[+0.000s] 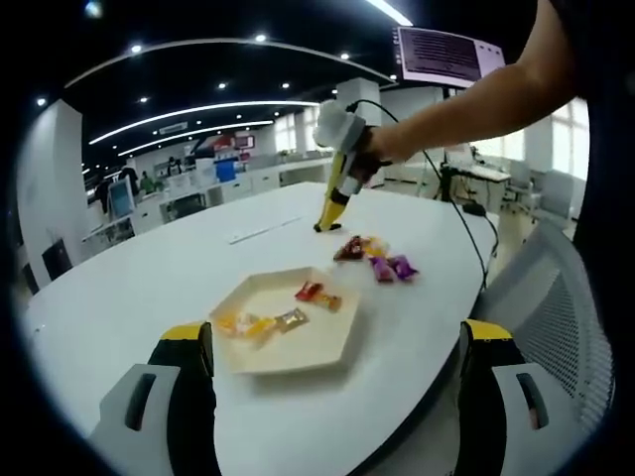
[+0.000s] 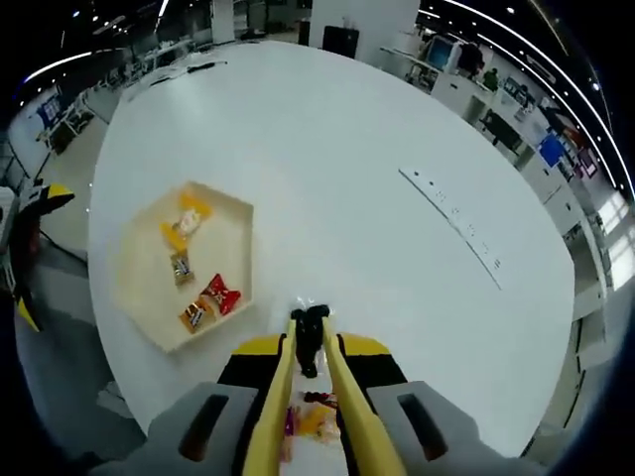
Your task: Place the target food into the container with the food tongs after gripping and lifting it, then release it inside without dropping or visibly crushing the food.
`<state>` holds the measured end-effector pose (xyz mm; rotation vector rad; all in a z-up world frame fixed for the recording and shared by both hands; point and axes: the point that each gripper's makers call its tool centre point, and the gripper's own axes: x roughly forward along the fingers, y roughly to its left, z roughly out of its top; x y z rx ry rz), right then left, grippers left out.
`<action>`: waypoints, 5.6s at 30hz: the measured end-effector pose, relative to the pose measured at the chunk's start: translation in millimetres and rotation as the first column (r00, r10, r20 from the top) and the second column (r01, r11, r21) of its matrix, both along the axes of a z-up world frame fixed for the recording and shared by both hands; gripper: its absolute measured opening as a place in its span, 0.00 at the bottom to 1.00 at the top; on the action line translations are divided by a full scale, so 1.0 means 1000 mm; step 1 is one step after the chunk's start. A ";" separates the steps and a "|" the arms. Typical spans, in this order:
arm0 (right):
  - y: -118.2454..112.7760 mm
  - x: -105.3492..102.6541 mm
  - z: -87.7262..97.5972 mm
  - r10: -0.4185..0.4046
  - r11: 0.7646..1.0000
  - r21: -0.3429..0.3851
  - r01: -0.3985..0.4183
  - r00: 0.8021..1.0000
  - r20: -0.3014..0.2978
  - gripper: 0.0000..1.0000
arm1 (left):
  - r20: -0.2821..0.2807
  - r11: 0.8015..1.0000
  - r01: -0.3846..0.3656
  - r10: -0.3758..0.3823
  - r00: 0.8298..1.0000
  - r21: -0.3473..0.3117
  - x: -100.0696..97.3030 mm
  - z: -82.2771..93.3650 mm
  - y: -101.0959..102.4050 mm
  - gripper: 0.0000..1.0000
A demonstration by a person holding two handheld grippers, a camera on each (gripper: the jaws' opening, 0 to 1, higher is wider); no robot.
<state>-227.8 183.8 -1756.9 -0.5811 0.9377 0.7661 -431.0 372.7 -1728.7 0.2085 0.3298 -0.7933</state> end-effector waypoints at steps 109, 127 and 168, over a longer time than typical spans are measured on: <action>0.044 -0.053 0.072 0.253 0.951 0.143 -0.275 0.955 0.152 0.28 | 0.009 1.000 0.005 -0.005 1.000 0.011 -0.001 -0.001 -0.002 0.99; -0.054 -0.071 0.059 0.000 0.979 0.202 -0.036 0.984 0.176 0.29 | 0.018 1.000 0.011 -0.011 1.000 0.006 -0.002 0.002 -0.004 0.99; -0.116 -0.068 -0.004 -0.083 0.982 0.182 0.042 0.970 0.227 0.29 | -0.008 1.000 0.008 -0.008 1.000 0.016 -0.003 -0.003 -0.005 0.99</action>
